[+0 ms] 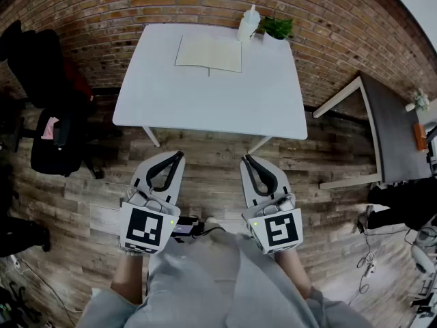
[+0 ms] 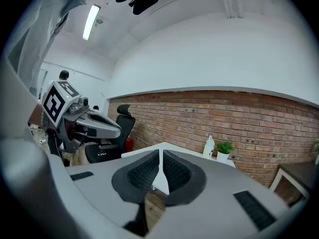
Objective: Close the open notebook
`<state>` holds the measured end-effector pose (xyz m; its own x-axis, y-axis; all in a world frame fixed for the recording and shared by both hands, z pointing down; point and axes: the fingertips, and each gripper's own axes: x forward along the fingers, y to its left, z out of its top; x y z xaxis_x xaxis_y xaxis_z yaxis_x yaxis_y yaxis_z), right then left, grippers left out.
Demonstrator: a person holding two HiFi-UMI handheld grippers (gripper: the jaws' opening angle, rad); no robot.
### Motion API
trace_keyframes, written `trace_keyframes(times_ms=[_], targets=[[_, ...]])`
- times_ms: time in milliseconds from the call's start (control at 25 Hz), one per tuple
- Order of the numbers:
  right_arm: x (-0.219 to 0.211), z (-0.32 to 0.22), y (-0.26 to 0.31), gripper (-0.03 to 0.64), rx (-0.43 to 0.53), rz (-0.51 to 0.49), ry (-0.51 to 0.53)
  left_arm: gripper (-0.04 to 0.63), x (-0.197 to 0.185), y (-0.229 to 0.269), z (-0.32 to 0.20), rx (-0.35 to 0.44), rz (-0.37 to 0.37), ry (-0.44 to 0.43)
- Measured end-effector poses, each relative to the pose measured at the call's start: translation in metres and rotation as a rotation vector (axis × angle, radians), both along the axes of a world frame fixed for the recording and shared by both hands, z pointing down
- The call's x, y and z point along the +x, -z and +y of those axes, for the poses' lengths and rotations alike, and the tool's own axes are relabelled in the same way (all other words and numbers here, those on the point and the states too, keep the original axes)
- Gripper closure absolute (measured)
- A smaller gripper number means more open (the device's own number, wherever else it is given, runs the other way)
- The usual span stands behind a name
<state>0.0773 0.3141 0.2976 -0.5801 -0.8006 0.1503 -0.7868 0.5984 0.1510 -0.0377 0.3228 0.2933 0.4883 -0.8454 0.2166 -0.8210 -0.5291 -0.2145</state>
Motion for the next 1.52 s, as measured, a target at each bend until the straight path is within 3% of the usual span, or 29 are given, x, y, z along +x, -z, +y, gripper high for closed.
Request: trace_keyframes(times_ms=[560, 800, 1520], targets=[[-0.003, 0.008, 0.002, 0.564, 0.003, 0.000, -0.010, 0.577, -0.004, 0.005, 0.007, 0.011, 0.008, -0.003], [-0.005, 0.015, 0.000, 0.563, -0.042, 0.004, -0.032, 0.577, -0.011, 0.006, 0.011, 0.017, 0.019, -0.014], [-0.021, 0.054, -0.006, 0.563, -0.014, 0.027, -0.115, 0.577, -0.031, 0.010, 0.038, 0.052, 0.015, -0.082]])
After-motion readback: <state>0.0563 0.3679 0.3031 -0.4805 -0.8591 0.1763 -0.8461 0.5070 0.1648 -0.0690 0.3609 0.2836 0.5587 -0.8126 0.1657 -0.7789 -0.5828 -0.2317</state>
